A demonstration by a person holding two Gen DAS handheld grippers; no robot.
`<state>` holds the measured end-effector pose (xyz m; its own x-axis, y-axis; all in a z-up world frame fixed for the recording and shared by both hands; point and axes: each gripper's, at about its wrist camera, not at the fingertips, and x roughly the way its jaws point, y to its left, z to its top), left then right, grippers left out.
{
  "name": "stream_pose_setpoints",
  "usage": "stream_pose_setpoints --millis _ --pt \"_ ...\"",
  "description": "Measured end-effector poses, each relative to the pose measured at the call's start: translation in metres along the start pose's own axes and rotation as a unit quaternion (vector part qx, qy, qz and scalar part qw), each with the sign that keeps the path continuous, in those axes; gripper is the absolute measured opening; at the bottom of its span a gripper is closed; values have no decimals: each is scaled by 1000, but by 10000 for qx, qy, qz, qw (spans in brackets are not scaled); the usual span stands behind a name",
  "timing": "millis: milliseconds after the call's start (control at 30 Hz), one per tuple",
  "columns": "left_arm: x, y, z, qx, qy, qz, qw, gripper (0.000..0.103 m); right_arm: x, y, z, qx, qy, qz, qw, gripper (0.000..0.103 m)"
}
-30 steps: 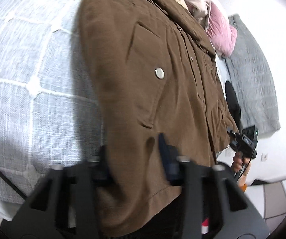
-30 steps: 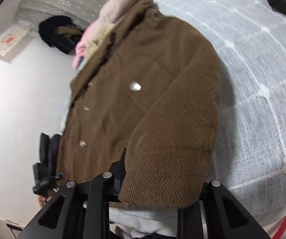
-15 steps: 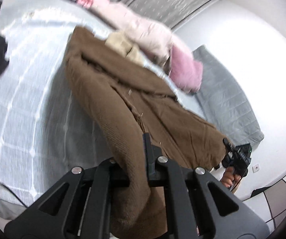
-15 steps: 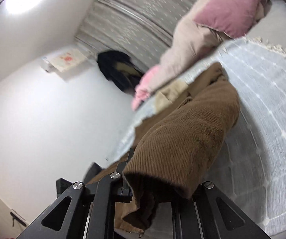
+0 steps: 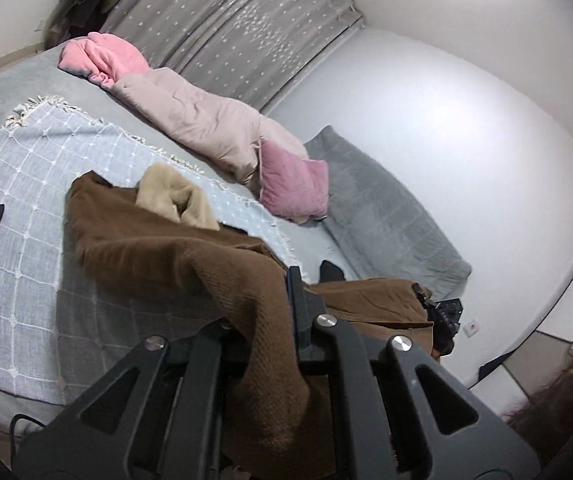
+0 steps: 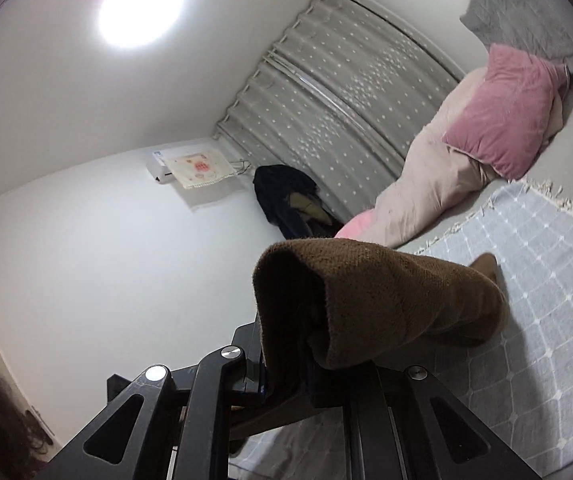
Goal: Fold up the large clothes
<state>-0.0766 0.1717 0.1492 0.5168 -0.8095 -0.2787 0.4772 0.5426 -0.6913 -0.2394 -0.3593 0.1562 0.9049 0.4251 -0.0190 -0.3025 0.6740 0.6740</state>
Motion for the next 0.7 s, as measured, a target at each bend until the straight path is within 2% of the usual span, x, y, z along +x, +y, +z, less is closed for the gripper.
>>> stream_pose_setpoints --millis 100,167,267,400,500,600,633,700 --pt "21 28 11 -288 4 118 9995 10 18 -2 7 -58 141 -175 9997 13" --pt "47 51 22 -392 16 470 9981 11 38 -14 11 -39 278 -464 9985 13" --pt "89 88 46 -650 -17 688 9955 11 87 -49 18 216 407 -898 9949 13" --pt "140 121 78 -617 -140 1107 9918 14 150 -87 23 300 377 -1362 9895 14" --pt "192 150 93 -456 108 1892 9808 16 204 -122 27 300 519 -1857 9808 16" --pt "235 186 90 -579 567 2253 9709 20 237 -169 18 726 771 -2211 9695 23" --pt "242 196 85 -639 676 2343 9677 24 246 -185 12 844 876 -2314 9652 26" --pt "254 218 75 -912 869 2523 9594 33 258 -221 -7 1030 1058 -2637 9532 41"
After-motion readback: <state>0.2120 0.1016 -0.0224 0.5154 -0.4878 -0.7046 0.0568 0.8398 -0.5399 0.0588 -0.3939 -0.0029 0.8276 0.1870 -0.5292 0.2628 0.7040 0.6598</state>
